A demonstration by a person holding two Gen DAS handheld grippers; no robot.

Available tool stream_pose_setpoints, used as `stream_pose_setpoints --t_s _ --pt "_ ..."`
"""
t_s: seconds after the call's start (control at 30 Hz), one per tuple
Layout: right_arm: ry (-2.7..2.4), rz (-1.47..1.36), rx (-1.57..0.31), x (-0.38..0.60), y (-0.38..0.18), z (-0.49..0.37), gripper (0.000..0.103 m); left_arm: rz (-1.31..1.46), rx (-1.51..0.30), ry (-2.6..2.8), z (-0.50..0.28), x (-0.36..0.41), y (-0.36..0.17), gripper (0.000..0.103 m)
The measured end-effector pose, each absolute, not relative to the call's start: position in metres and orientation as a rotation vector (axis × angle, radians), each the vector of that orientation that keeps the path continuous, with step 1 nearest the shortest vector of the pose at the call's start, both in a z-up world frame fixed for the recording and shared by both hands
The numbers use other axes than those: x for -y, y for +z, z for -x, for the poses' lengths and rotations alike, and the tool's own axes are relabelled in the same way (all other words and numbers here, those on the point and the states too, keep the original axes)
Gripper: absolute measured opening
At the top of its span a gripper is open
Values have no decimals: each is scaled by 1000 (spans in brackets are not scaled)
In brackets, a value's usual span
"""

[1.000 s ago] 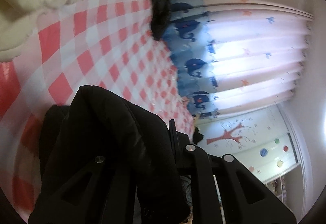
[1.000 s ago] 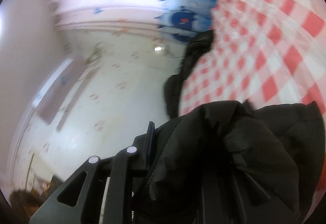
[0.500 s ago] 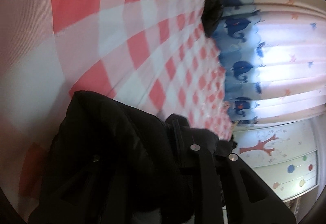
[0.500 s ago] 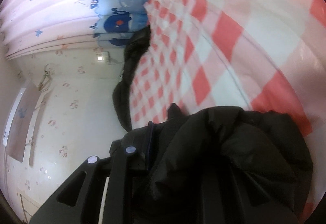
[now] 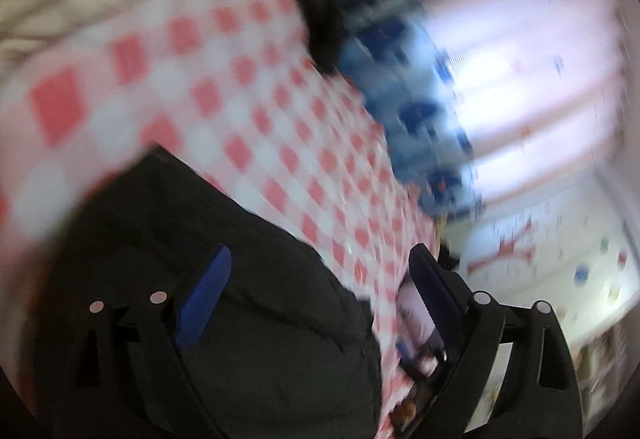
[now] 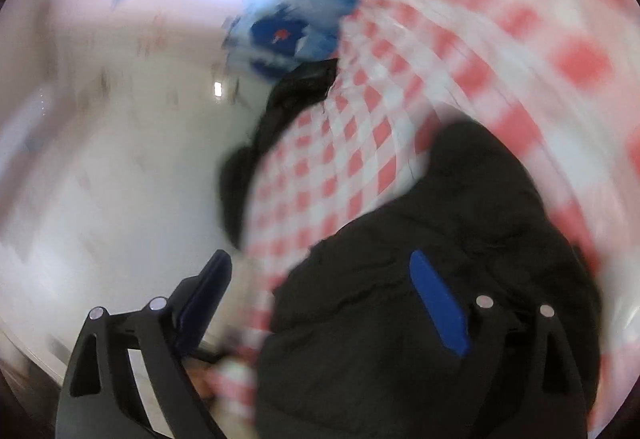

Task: Fold large clothes
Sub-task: 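Lower the folded jacket onto the bed and open both tools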

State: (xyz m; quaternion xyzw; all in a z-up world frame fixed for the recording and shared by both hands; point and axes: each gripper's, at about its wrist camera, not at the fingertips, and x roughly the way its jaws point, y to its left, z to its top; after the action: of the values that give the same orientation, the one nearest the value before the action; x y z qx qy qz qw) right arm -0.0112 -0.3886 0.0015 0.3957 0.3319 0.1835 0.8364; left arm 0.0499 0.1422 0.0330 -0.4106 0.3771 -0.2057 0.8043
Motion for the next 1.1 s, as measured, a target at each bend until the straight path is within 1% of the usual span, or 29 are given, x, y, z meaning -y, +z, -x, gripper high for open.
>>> stream_pose_setpoints --t_s 0.1,0.13,0.2,0.23,0.27,0.3,0.33,0.4,0.5,0.57,0.63,0.67,0.7,0.8,0.83,0.87,0.9,0.93,1.0,1.1 --pt "289 -436 -794 319 20 -23 91 777 -847 -472 -70 -91 27 86" --pt "279 -358 -819 302 17 -32 91 749 -863 -465 -76 -78 19 86" --pt "244 -162 -876 262 2 -58 91 715 -914 -415 -89 -60 -10 86" --pt "231 -111 -897 253 -10 -63 91 728 -948 -409 -93 -56 -32 86" --pt "204 -55 -952 241 -32 -73 91 737 -952 -411 -92 -54 -47 86" --pt "206 -63 -991 239 -52 -75 93 742 -933 -413 -88 -56 -60 86" --pt "230 -148 -1028 241 -75 -75 95 741 -911 -421 -84 -59 -68 85" --pt "222 -147 -1025 239 -84 -68 96 734 -906 -429 -77 -61 -77 84" --pt "226 -103 -1055 234 -87 -65 96 693 -963 -404 -75 -59 -69 84" --pt "243 -89 -1073 235 -74 -69 96 715 -933 -403 -72 -69 -52 84" --pt "240 -154 -980 251 -47 -67 96 688 -829 -375 -65 -87 -28 84" --pt "211 -174 -948 259 -39 -70 96 668 -792 -341 -65 -98 -23 84" --pt "163 -198 -913 273 -33 -73 96 677 -794 -323 -67 -107 -27 84" --pt "47 -212 -955 301 -51 -89 96 754 -844 -284 -75 -134 -68 83" --pt "14 -205 -993 309 -67 -94 96 766 -844 -303 -76 -135 -76 77" --pt "23 -258 -1054 320 -92 -99 96 766 -844 -313 -77 -133 -83 75" --pt "49 -376 -1068 332 -107 -100 96 739 -837 -305 -76 -130 -85 75" --pt "52 -415 -1051 337 -110 -99 96 713 -840 -297 -77 -125 -85 75" --pt "42 -369 -1052 333 -110 -100 96 673 -867 -282 -78 -118 -83 75" --pt "57 -385 -1076 339 -100 -99 96 695 -854 -270 -65 -126 -69 75"
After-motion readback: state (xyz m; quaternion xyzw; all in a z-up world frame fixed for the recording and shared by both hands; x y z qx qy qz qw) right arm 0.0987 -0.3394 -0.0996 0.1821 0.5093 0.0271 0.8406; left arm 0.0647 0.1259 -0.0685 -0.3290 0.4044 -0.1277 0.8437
